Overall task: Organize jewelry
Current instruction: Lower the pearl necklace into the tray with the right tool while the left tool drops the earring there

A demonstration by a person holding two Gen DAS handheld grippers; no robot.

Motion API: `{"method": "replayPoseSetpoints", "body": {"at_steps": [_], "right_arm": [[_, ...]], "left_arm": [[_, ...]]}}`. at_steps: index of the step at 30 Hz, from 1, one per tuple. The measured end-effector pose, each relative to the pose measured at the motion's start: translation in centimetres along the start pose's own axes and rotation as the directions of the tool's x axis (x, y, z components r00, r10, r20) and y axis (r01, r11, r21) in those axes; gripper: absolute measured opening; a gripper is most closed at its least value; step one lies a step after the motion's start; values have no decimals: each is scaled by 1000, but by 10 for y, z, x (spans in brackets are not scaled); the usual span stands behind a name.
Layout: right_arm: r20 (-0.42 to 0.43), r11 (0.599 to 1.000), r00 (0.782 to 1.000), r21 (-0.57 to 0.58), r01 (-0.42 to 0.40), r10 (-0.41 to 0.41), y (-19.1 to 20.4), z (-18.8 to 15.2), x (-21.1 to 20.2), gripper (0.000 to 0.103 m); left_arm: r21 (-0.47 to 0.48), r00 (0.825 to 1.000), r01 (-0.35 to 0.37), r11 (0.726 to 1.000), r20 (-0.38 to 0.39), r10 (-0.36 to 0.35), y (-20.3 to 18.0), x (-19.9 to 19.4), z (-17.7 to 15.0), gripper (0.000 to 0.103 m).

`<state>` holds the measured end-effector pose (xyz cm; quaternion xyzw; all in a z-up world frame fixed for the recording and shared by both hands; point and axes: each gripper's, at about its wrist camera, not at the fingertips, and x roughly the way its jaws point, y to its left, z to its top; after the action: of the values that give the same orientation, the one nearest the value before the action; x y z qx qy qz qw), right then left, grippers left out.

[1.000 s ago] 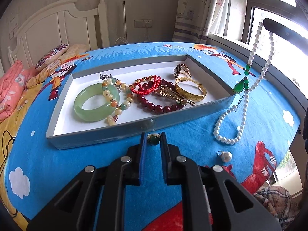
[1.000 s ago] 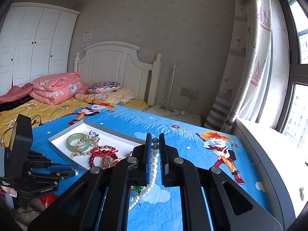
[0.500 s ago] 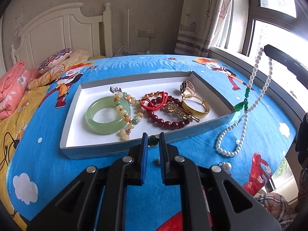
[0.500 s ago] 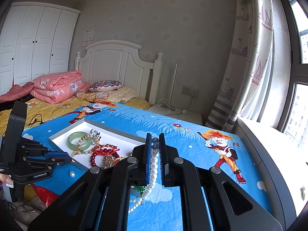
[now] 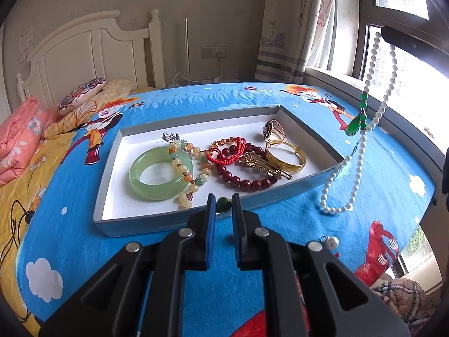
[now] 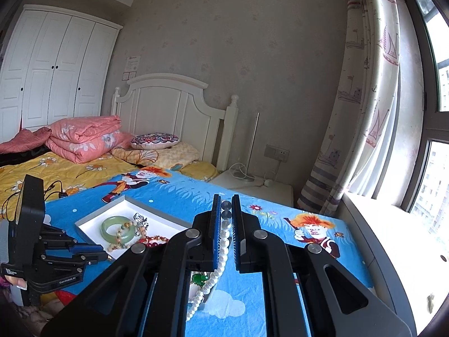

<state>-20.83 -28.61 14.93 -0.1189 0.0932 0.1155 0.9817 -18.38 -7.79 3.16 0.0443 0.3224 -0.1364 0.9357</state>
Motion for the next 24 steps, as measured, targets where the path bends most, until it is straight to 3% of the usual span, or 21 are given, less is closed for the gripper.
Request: {"method": "replayPoseSetpoints", "body": {"at_steps": [11, 24], "right_arm": [[78, 999, 997, -47, -7, 11, 6, 49, 2, 7], [29, 986, 986, 18, -167, 167, 40, 78, 74, 7]], "left_arm": [[-2, 999, -6, 1000, 33, 6, 7, -9, 14, 11], [-27, 998, 33, 999, 50, -32, 20, 8, 53, 11]]}}
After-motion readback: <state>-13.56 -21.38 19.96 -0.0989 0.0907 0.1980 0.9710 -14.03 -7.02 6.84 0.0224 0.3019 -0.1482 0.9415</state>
